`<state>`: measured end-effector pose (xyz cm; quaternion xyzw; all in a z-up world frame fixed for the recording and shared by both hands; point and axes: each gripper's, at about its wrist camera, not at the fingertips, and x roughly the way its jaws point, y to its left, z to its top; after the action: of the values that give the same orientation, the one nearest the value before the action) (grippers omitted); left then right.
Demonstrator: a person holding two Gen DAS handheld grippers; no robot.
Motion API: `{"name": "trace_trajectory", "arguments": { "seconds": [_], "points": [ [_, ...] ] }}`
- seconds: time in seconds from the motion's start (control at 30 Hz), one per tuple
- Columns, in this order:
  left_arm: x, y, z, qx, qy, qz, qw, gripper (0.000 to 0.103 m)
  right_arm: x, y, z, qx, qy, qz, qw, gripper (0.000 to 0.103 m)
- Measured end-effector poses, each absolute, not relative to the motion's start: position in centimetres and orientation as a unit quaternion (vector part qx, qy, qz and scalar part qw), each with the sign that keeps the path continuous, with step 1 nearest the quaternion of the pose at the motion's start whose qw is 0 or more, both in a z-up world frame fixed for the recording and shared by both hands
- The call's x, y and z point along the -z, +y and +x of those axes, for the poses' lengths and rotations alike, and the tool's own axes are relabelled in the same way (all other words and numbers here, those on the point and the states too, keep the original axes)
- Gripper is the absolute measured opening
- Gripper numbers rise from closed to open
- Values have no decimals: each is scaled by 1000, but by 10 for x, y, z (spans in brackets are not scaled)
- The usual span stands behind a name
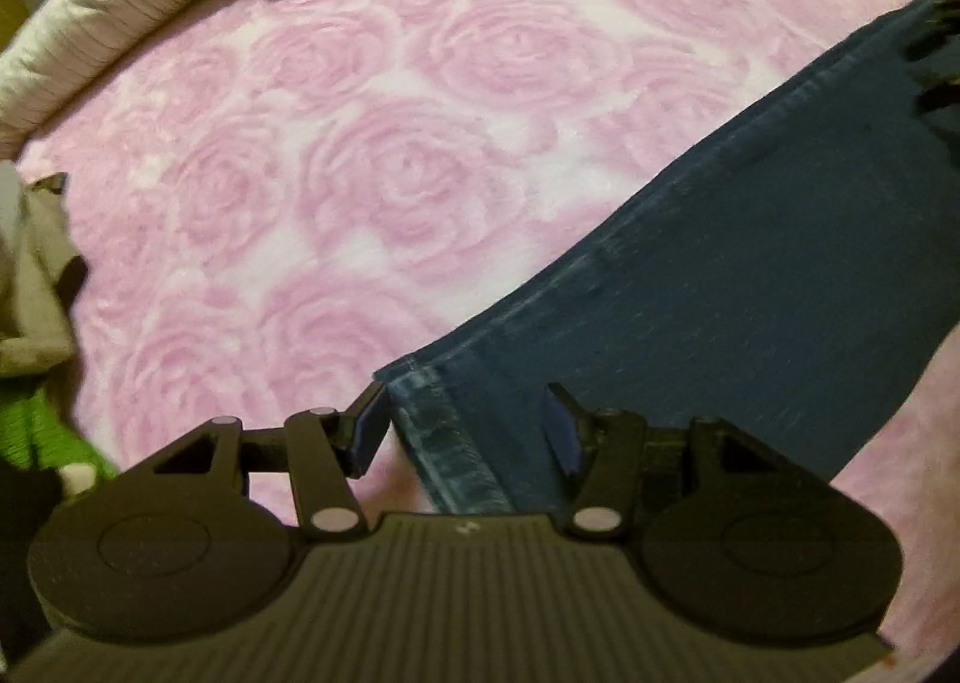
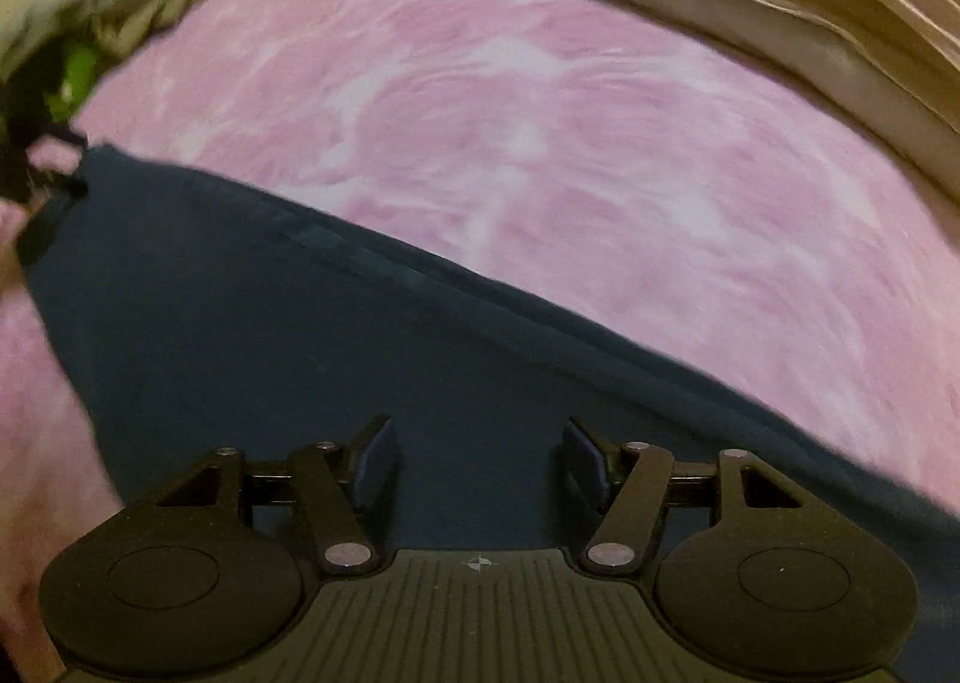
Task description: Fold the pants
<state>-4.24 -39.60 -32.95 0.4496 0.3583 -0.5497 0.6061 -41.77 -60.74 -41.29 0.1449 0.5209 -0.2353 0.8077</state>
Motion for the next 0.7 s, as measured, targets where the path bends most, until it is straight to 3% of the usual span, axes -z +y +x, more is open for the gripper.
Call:
{"name": "trace_trajectory", "arguments": {
  "seconds": [0.17,0.23,0.3,0.4,0.6,0.67,0.7],
  "points": [
    [339,-405,-21,594,376,426,569,49,419,-604,-381,191,542,42,818,59],
    [340,-404,-16,601,378,423,563,43,423,-604,-375,160,556,12,816,59],
    [338,-402,-15,600,371,431,563,25,427,-606,-374,132,570,3,811,58],
    [335,-400,-10,599,372,431,563,19,429,-616,-375,108,578,14,809,54],
    [321,-394,-12,596,377,416,574,18,427,-616,-377,83,600,12,796,20],
    [320,-394,-13,596,378,418,572,18,428,-619,-380,88,602,25,794,4],
    [320,-396,-13,596,378,420,570,18,428,-620,-380,89,600,30,794,4]
  ]
}}
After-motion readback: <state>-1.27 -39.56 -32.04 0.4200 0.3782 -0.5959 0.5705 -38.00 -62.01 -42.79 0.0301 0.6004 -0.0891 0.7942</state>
